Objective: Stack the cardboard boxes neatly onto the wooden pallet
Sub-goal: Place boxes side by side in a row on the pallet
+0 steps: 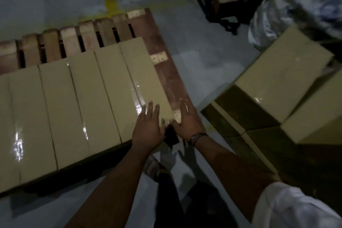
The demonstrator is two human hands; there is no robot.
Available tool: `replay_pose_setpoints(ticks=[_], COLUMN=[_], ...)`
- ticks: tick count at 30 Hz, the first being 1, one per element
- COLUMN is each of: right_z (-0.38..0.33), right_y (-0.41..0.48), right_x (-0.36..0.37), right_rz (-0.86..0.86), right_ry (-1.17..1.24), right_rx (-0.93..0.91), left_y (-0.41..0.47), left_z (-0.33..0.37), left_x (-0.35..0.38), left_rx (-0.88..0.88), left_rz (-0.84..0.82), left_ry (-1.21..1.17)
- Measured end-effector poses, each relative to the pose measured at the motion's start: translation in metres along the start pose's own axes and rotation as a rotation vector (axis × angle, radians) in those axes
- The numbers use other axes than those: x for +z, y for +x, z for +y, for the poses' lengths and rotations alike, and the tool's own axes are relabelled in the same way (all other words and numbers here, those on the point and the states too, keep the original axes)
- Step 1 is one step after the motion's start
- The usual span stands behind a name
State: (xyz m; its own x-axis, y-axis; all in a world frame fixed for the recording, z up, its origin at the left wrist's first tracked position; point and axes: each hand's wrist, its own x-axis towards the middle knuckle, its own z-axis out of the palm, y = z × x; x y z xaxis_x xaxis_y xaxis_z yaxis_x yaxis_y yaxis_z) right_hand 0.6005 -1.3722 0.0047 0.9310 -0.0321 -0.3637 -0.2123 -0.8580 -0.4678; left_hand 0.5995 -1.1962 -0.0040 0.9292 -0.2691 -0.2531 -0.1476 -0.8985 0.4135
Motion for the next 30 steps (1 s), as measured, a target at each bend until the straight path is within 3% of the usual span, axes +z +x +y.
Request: replay_pose_setpoints(ticks=[9, 18, 30], right_z=[0.066, 0.085, 0.137], right_y=[-0.095, -0.117, -0.106], right_x=[-0.095, -0.173, -0.252], right_rz=[0.095, 0.279, 0.596], right_ry=[0.193, 0.345, 0.553], right_rx=[0.274, 0.576, 0.683], left_y=[-0.032, 0.015, 0.108], left_z=[0.122, 0.197, 0.323], left_x=[-0.014, -0.060, -0.095], left_rx=[0.042, 0.294, 0.559], left_rz=[-0.171, -0.314, -0.373], left_ry=[-0.160, -0.093, 0.041])
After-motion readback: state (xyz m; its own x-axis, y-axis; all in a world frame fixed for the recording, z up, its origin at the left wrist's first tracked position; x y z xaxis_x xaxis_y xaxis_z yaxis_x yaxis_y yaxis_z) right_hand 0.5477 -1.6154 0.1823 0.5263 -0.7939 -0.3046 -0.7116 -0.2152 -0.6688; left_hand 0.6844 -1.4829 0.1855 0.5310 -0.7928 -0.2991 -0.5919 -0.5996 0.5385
